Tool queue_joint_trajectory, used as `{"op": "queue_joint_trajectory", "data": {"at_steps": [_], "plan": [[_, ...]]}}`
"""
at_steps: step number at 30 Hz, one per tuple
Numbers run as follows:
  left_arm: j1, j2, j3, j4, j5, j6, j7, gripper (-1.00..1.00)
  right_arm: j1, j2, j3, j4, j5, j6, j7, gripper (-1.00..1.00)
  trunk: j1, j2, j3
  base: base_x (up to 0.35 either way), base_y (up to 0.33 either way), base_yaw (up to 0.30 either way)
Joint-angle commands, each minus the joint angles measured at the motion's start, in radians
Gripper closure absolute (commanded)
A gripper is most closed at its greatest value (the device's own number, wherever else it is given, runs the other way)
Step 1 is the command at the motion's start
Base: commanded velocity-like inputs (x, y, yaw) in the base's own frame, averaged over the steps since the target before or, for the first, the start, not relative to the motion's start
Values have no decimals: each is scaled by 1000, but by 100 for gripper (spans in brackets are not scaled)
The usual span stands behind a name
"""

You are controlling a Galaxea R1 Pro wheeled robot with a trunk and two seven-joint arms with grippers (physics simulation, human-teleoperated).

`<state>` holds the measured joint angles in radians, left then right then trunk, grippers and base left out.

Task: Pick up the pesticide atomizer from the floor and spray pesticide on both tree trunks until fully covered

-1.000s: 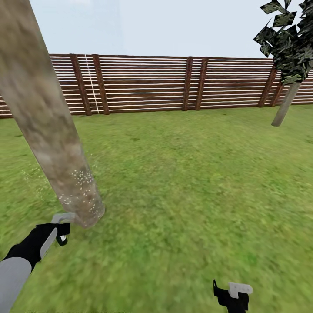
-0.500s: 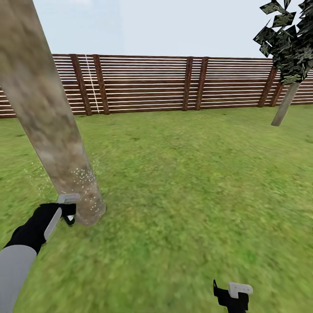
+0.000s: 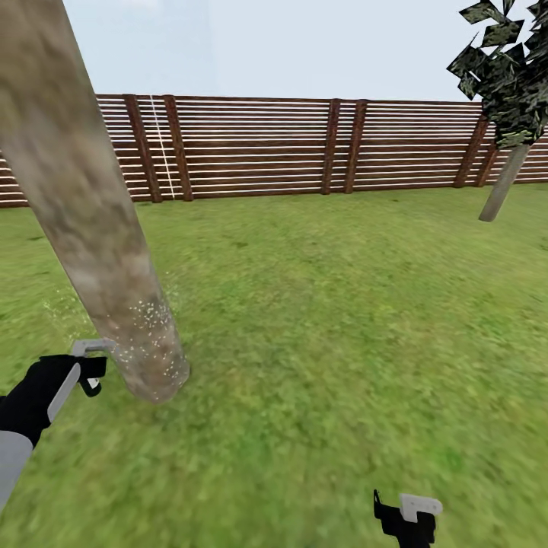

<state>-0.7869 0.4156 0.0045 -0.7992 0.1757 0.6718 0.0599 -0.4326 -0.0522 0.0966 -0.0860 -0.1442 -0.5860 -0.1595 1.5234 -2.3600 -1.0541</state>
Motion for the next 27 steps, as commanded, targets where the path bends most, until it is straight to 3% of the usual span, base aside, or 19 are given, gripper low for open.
{"op": "queue_joint_trajectory", "data": {"at_steps": [1, 10, 15, 18, 19, 21, 22, 23, 25, 27], "plan": [[0, 0, 0, 0, -1, 0, 0, 100, 0, 0, 0, 0, 0, 0, 0, -100, 0, 0, 0, 115, 324, -5], [0, 0, -3, 7, -1, -1, -2, 100, 0, 0, 0, -1, 0, 0, 0, -100, 0, 0, 5, -81, 306, -233], [0, 0, -4, 5, 0, -1, 0, 100, 0, 0, 0, -1, 0, 0, 0, -100, 0, 0, 5, -206, 214, -46], [55, 3, -8, 5, 1, -14, -5, 100, 0, 0, 0, -1, 0, -1, 0, -100, 0, 0, 5, -18, 13, -1], [67, 2, -21, 1, 2, -15, -11, 100, 0, 0, 0, -1, 0, -1, 0, -100, 0, 0, 5, -4, 3, 0], [78, -3, -153, -3, 3, -17, -61, 100, 0, 0, 0, -1, 0, -1, 0, -100, 0, 0, 5, -1, 0, 0], [79, -5, -205, -2, 3, -18, -77, 100, 0, 0, 0, -1, 0, -1, 0, -100, 0, 0, 5, 0, 0, 0], [79, -6, -233, 3, 4, -19, -85, 100, 0, 0, 0, -1, 0, -1, 0, -100, 0, 0, 5, 0, 0, 0], [81, -1, -253, 14, 4, -20, -92, 100, 0, 0, 0, -1, 0, -1, 0, -100, 0, 0, 5, 0, 0, 0], [83, 5, -252, 79, 1, -31, -93, 100, 0, 0, 0, -1, 0, -1, 0, -100, 0, 0, 5, 0, 0, 0]]}}
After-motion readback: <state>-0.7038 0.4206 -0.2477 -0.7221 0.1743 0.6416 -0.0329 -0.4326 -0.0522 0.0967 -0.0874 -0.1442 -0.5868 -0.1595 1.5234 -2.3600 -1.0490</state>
